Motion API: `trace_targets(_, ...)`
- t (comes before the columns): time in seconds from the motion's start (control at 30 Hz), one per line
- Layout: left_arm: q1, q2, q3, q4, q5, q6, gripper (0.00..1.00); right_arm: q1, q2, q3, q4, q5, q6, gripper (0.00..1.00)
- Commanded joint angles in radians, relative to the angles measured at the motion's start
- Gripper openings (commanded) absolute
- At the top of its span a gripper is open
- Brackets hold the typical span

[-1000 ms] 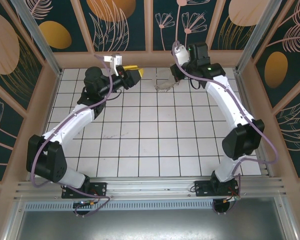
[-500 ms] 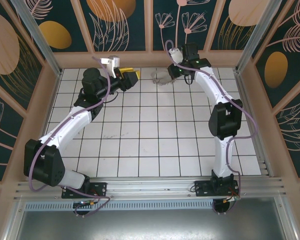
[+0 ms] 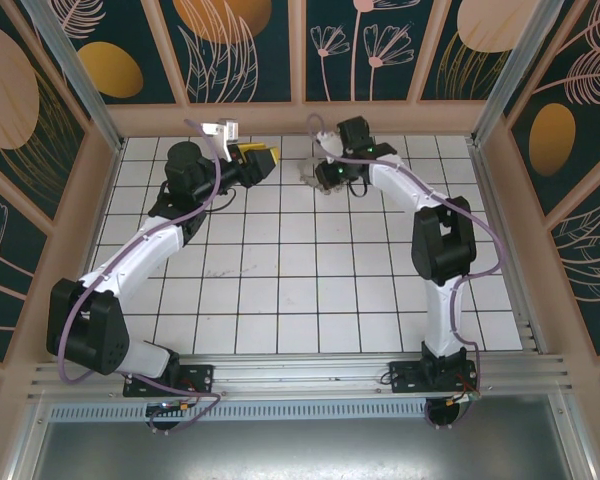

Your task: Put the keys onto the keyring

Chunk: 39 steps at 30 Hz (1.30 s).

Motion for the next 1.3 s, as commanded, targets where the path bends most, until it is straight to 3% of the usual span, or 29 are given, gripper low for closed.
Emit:
trace_targets(0.0, 0.007, -0.031, -0.013, 0.074, 0.02, -0.03, 0.59, 0.01, -0.118, -0.099, 0.079, -0.011, 0.062, 0.0)
trace_targets(0.37, 0.007, -0.002, -0.026, 0.141, 0.064, -0.098, 0.59, 0.047, -0.225, -0.346, 0.175, -0.121, 0.224, 0.0)
trace_targets(0.73, 0.007, 0.02, -0.024, 0.165, 0.087, -0.131, 0.6, 0.121, -0.195, -0.511, 0.306, -0.259, 0.416, 0.0)
trace_targets(1.23, 0.007, 0.047, -0.017, 0.195, 0.101, -0.157, 0.6, 0.249, -0.088, -0.484, 0.29, -0.32, 0.47, 0.0)
trace_targets(1.27, 0.007, 0.048, -0.016, 0.197, 0.102, -0.158, 0.61, 0.255, -0.088, -0.48, 0.29, -0.332, 0.471, 0.04)
